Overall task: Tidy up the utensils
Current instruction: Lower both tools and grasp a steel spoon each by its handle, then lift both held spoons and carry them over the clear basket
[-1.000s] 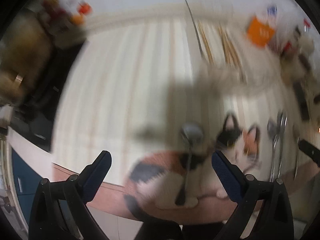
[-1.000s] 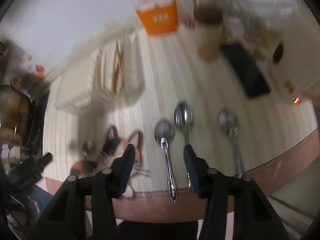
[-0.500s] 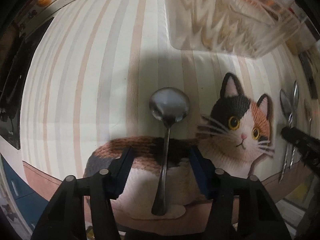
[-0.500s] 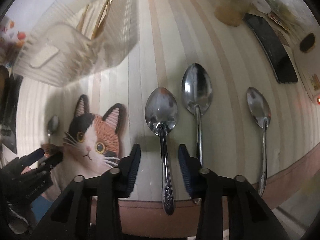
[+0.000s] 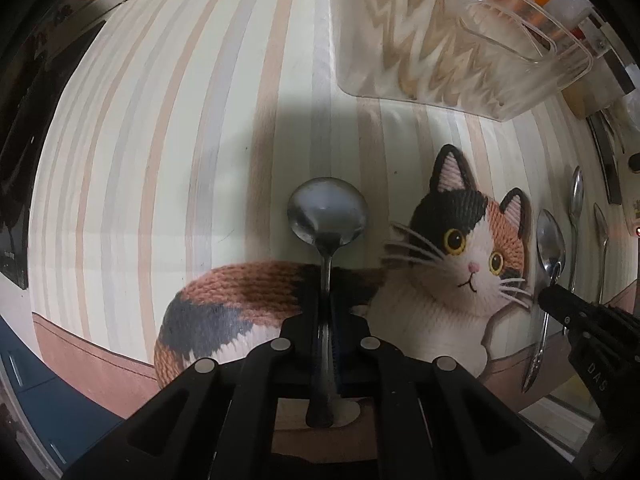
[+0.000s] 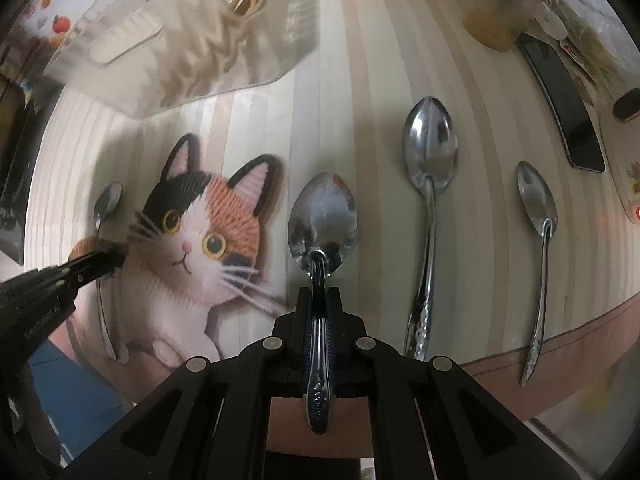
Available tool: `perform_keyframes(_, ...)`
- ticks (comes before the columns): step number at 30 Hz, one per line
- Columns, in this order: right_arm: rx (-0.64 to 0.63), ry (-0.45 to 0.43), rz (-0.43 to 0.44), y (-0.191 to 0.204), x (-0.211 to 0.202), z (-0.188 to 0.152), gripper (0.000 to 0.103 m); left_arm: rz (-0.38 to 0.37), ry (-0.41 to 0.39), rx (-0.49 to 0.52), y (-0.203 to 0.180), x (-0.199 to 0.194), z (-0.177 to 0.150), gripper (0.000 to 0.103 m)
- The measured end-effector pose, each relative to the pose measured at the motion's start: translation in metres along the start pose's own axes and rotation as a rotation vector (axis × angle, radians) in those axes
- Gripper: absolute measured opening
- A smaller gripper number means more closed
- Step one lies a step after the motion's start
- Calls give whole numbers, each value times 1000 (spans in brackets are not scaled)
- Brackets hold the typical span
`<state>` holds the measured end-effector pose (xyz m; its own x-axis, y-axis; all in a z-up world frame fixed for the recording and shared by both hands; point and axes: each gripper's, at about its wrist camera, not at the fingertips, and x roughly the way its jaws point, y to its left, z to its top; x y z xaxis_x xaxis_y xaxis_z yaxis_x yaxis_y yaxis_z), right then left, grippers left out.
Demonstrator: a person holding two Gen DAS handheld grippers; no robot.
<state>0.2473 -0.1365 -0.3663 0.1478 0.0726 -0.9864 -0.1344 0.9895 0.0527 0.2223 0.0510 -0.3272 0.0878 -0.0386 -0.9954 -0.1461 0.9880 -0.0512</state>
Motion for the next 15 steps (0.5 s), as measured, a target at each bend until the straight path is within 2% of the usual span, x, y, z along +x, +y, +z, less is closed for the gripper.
perform_keyframes(7,-8,5,-13,7,2,1,7,-1,1,-2,2,1,2,6)
perform_keyframes(11,-20,0,-32,14,3,3,7,19,5,22,-7,6,7,3)
perform_keyframes(15,20,-15,-5,1,-4,1,7,25,-13,22,-11,3,6,2)
